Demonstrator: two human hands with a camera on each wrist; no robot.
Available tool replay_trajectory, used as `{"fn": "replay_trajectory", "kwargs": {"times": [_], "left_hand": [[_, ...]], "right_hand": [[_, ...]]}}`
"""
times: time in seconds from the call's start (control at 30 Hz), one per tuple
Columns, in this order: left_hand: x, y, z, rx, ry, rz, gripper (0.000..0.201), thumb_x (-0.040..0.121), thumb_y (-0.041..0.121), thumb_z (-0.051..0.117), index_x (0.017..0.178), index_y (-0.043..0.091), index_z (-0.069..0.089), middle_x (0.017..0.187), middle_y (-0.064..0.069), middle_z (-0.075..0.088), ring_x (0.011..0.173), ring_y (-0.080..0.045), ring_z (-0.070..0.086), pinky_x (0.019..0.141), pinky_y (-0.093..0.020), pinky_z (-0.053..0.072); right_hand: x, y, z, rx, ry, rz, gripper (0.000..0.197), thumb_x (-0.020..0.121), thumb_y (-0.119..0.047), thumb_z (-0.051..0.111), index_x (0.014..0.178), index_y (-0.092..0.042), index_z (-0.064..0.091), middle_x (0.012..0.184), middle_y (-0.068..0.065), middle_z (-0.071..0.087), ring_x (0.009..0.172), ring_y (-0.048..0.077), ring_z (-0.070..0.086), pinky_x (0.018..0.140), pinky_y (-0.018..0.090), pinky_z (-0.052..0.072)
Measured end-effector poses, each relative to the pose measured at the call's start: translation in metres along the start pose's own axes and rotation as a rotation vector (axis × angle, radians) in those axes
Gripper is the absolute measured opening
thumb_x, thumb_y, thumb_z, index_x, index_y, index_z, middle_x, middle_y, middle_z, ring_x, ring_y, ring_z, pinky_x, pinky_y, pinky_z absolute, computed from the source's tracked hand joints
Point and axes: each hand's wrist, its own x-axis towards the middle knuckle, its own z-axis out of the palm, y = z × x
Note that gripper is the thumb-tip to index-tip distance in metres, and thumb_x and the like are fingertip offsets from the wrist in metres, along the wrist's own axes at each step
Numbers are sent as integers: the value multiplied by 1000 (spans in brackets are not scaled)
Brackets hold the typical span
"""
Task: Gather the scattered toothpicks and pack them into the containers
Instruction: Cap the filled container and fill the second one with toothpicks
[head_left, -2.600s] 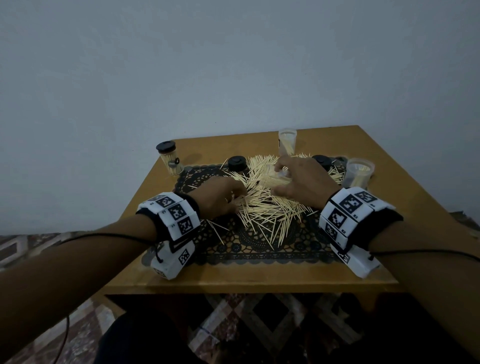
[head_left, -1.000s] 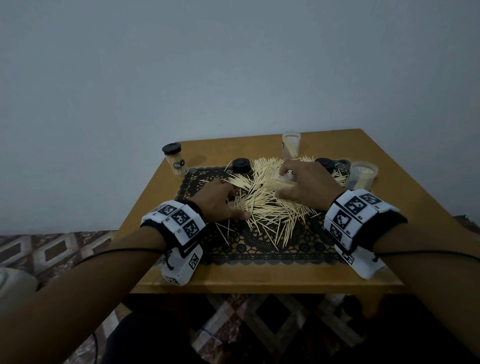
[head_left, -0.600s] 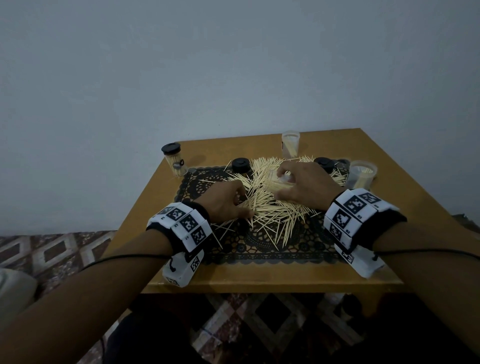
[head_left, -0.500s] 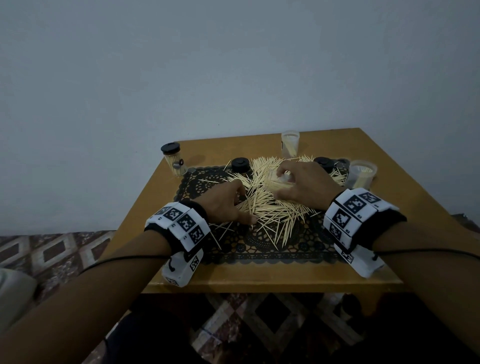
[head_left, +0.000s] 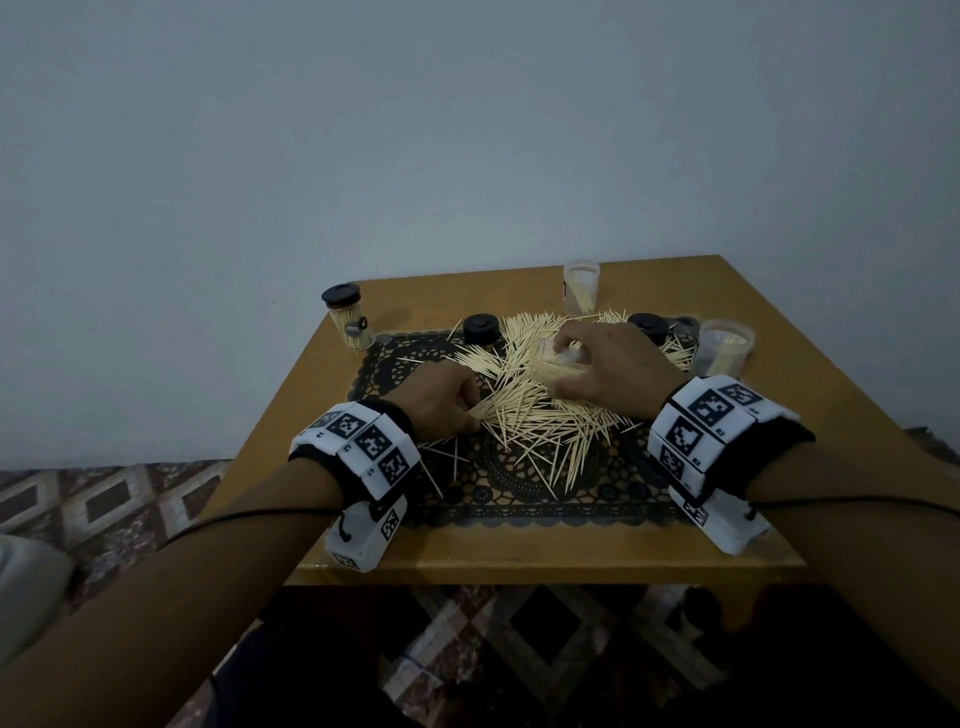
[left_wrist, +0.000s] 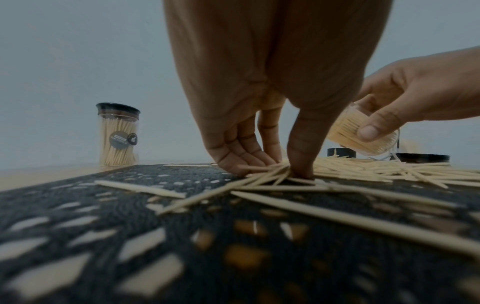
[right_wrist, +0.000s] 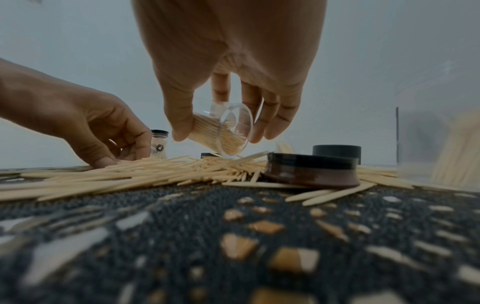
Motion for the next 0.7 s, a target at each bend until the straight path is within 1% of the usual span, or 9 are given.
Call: {"fn": "replay_trajectory", "kwargs": {"times": [0.1, 0.2, 0.3, 0.4, 0.53, 0.57, 0.63, 0.67, 0.7], "left_hand": [[1, 1, -1, 48, 50, 5, 21, 80, 19, 76, 98, 11, 70, 91, 0, 66, 83, -14, 59, 69, -22, 43], [1, 0, -3, 88, 92, 21, 14, 80, 18, 75, 93, 13, 74, 89, -1, 70, 77, -11, 57, 68, -21, 41], [1, 0, -3, 113, 108, 44, 11, 80, 16, 74, 92, 14, 76, 87, -2, 72, 73, -10, 58, 67, -20, 41], [2, -1, -3, 123, 117, 55, 10, 81, 15, 73, 91, 15, 77, 84, -1, 73, 71, -12, 61, 67, -22, 45], [3, -2, -2, 119, 121, 76, 9, 84, 15, 69, 88, 14, 78, 81, -1, 74, 72, -14, 65, 72, -29, 53], [4, -3, -2, 115, 123, 83, 9, 85, 16, 69, 87, 14, 78, 80, 0, 73, 68, -12, 64, 69, -29, 53], [6, -6, -3, 115, 140, 93, 10, 86, 18, 68, 85, 14, 77, 76, 2, 72, 59, -8, 58, 58, -23, 47], [7, -8, -4, 113, 153, 97, 11, 87, 19, 68, 84, 15, 77, 75, 1, 72, 58, -9, 57, 57, -23, 45], [8, -10, -5, 107, 162, 97, 12, 87, 21, 68, 83, 15, 78, 74, 0, 72, 59, -12, 59, 58, -26, 48]], "right_hand": [[0, 1, 0, 3, 0, -3, 49, 73, -40, 82, 111, -19, 61, 105, 6, 66, 91, 21, 61, 73, 27, 44], [1, 1, 1, 0, -5, -6, 49, 73, -41, 82, 112, -19, 61, 107, 6, 66, 92, 21, 61, 74, 27, 44], [0, -2, 0, -1, -26, -8, 49, 73, -39, 82, 113, -19, 60, 109, 6, 66, 94, 21, 61, 78, 30, 49], [-1, -3, 0, -14, -36, -15, 50, 73, -40, 81, 113, -20, 60, 109, 7, 66, 93, 21, 61, 80, 34, 52], [0, -3, 0, -30, -40, -20, 50, 74, -40, 81, 114, -19, 60, 106, 6, 66, 92, 22, 61, 77, 31, 50], [0, -3, 0, -35, -40, -24, 50, 74, -39, 81, 114, -19, 60, 105, 6, 65, 92, 22, 60, 77, 31, 50], [1, -2, 0, -55, -38, -28, 49, 74, -40, 80, 114, -20, 59, 102, 4, 63, 92, 22, 60, 77, 31, 50], [1, -2, 1, -69, -38, -28, 48, 75, -40, 80, 114, -21, 59, 101, 3, 62, 92, 22, 59, 77, 32, 50], [1, -2, 2, -83, -38, -27, 48, 75, -41, 79, 114, -22, 59, 102, 3, 63, 93, 22, 58, 78, 33, 51]]}}
